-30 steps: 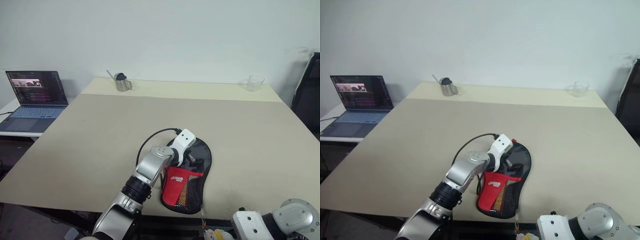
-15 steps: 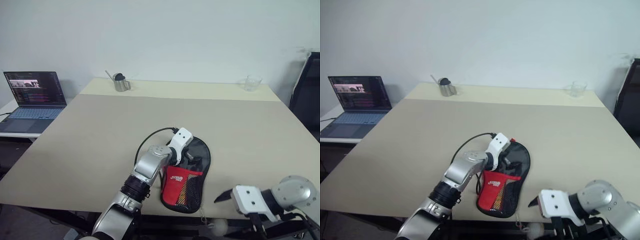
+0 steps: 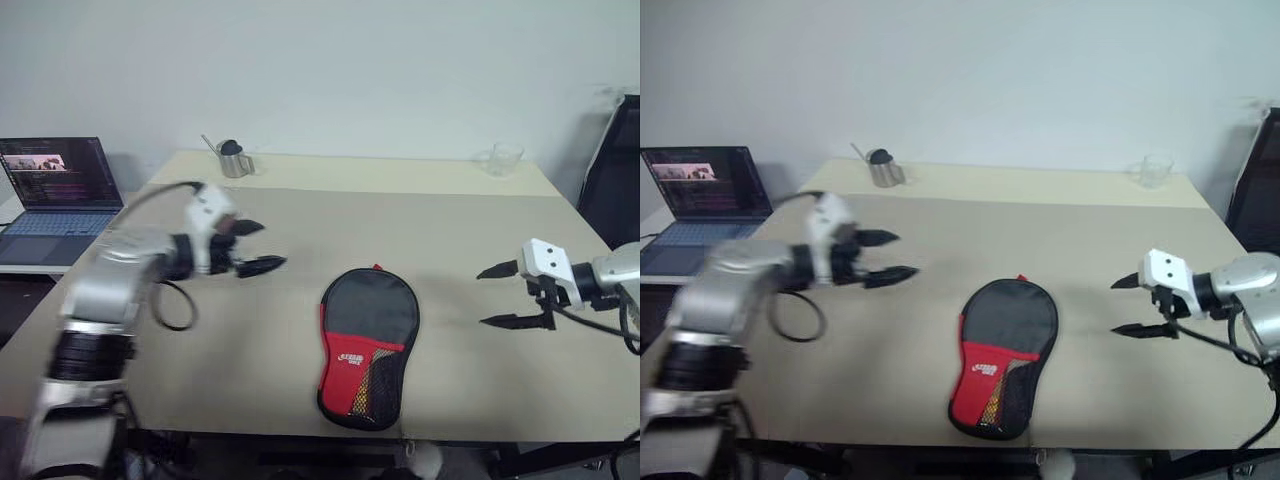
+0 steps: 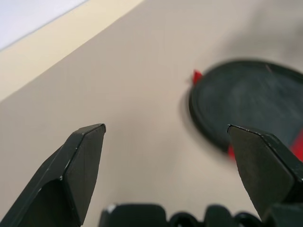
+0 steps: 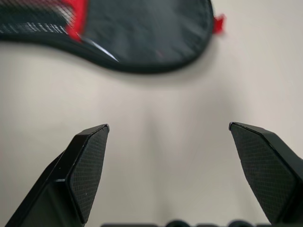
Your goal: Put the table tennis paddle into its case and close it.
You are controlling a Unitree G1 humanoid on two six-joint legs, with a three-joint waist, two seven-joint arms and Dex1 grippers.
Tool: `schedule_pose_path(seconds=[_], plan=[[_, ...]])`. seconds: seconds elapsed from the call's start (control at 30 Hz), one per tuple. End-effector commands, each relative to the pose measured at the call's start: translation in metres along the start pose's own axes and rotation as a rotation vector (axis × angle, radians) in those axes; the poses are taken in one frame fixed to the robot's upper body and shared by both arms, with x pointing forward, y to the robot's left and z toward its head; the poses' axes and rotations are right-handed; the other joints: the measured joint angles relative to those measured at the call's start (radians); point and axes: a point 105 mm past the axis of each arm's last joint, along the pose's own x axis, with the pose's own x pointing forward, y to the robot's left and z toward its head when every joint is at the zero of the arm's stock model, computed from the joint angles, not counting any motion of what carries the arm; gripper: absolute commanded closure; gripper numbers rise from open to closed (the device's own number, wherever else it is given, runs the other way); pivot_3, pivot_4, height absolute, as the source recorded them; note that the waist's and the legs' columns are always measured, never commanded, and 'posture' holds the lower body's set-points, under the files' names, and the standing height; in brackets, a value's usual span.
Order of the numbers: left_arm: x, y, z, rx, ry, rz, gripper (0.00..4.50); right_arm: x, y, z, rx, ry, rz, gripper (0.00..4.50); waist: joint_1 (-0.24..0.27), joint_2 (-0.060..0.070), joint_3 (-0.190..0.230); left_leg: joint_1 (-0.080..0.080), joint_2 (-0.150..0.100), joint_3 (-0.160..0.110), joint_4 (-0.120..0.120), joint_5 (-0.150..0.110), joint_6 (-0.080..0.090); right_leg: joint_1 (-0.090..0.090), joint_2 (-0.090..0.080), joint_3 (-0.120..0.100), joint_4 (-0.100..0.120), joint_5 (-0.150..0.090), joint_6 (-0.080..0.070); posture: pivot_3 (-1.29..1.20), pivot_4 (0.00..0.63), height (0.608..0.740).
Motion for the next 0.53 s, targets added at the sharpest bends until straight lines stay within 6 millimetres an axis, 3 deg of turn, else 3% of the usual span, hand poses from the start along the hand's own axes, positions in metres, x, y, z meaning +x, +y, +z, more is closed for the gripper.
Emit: schedule_pose_path(seconds=[0.03, 0.13, 0.27, 0.53], plan=[[-0.041, -0.005, 0.017, 0.057, -0.025, -0.036, 0.0, -0.017, -0.011, 0.006, -0.068, 0.017, -0.007, 0.03, 0.002, 0.001, 0.001, 0.0, 0.0, 0.0, 0.0, 0.0, 0.0, 0.0, 0.0, 0.0, 0.0, 0.0, 0.0, 0.0, 0.15, 0.74], [-0.072, -0.007, 0.018, 0.056, 0.009, -0.019, 0.0, -0.021, -0.017, 0.008, -0.087, 0.021, 0.001, 0.03, 0.002, 0.002, 0.003, 0.0, 0.001, 0.0, 0.0, 0.0, 0.0, -0.001, 0.0, 0.0, 0.001, -0.001, -0.001, 0.0, 0.15, 0.74], [-0.095, -0.014, 0.011, 0.016, 0.046, 0.0, 0.0, -0.018, -0.016, 0.017, -0.108, -0.007, 0.039, 0.03, 0.004, 0.005, 0.005, 0.001, 0.005, 0.0, -0.001, 0.0, 0.0, -0.001, -0.002, 0.0, 0.002, -0.001, -0.001, 0.0, 0.15, 0.74], [-0.122, -0.035, -0.002, -0.06, 0.093, 0.061, 0.0, -0.011, -0.009, 0.024, -0.129, -0.027, 0.105, 0.03, 0.003, 0.005, 0.007, 0.001, 0.008, 0.003, 0.003, -0.001, -0.001, -0.008, -0.002, 0.001, 0.015, -0.004, -0.006, 0.0, 0.15, 0.74]])
